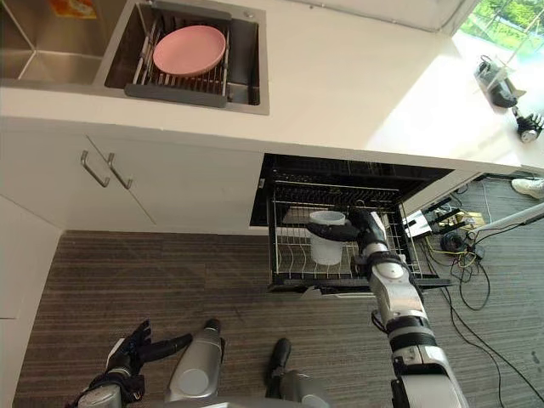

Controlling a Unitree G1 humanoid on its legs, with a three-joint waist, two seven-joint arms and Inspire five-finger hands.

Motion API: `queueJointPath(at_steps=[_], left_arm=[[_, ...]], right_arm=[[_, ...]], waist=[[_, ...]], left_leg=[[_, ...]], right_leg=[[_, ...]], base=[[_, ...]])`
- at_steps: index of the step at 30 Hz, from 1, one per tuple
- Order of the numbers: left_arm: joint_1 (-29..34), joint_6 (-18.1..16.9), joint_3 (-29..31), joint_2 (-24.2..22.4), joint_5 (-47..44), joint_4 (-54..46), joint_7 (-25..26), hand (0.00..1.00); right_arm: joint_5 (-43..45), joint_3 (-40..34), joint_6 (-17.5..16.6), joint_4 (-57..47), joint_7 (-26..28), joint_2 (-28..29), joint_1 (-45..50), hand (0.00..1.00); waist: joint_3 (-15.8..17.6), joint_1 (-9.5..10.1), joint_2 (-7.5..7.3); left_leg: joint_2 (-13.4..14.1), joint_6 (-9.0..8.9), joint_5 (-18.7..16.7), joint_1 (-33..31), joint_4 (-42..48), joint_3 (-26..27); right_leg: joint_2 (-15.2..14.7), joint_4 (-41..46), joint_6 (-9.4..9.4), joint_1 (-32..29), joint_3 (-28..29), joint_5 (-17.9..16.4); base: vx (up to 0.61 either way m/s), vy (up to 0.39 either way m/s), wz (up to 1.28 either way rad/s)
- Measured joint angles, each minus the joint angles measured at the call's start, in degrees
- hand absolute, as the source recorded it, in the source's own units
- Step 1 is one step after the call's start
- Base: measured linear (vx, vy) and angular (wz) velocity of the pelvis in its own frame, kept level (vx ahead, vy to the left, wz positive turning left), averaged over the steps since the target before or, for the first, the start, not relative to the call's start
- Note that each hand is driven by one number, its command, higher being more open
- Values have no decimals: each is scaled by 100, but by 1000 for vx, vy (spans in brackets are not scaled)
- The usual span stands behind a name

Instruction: Walk over to the sink, pick up the cup, carry it to the dishwasher, place the cup inside the dishwasher, then close the dishwasher door

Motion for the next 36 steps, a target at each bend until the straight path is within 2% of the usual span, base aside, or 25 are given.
queueJointPath(at_steps=[3, 7, 15, 24, 31, 32, 36], left_arm=[[-103, 13, -110, -13, -66, -158, 4, 100], [-233, 11, -199, -39, -138, -465, 7, 100], [-508, 48, -472, -101, -403, -677, -15, 100], [-598, 129, -548, -212, -560, -915, -91, 100], [-598, 130, -662, -255, -614, -945, -139, 100], [-593, 130, -664, -268, -614, -963, -140, 100], [-549, 132, -668, -284, -613, -1126, -140, 100]], right_arm=[[39, 68, 4, 2, -35, -3, -112, 0], [79, 88, 24, 2, -71, -2, -279, 0], [222, 82, 54, 23, -144, -1, -626, 0], [314, -185, 99, 681, -137, -13, -1087, 0], [297, -185, 105, 893, -124, -82, -1365, 0], [298, -185, 111, 895, -69, -109, -1365, 100], [302, -184, 171, 912, 204, -231, -1366, 100]], waist=[[38, 116, 5], [218, 178, 28], [454, 303, 119], [570, 308, 245], [583, 305, 267], [583, 304, 268], [584, 301, 269]], left_leg=[[1, -2, 12, -154, 67, -57], [3, -39, 47, -263, 177, -156], [-21, -49, 49, -497, 288, -242], [-115, -84, 85, -624, 236, -275], [-117, -124, 107, -592, 181, -247], [-115, -129, 109, -586, 179, -252], [-112, -147, 120, -584, 162, -254]], right_leg=[[13, 14, -73, -89, -100, -42], [39, 129, -176, -138, -255, -122], [-73, 808, -181, -565, -397, -514], [-267, 1322, -143, -854, -579, -865], [-346, 1601, -180, -969, -635, -1026], [-350, 1634, -190, -975, -642, -1046], [-365, 1697, -204, -993, -663, -1078]], base=[[-16, -19, 9], [-1, -14, 14], [-13, -4, 7], [37, -19, 10], [-4, -17, 1], [-30, -31, 3], [-26, -22, 2]])
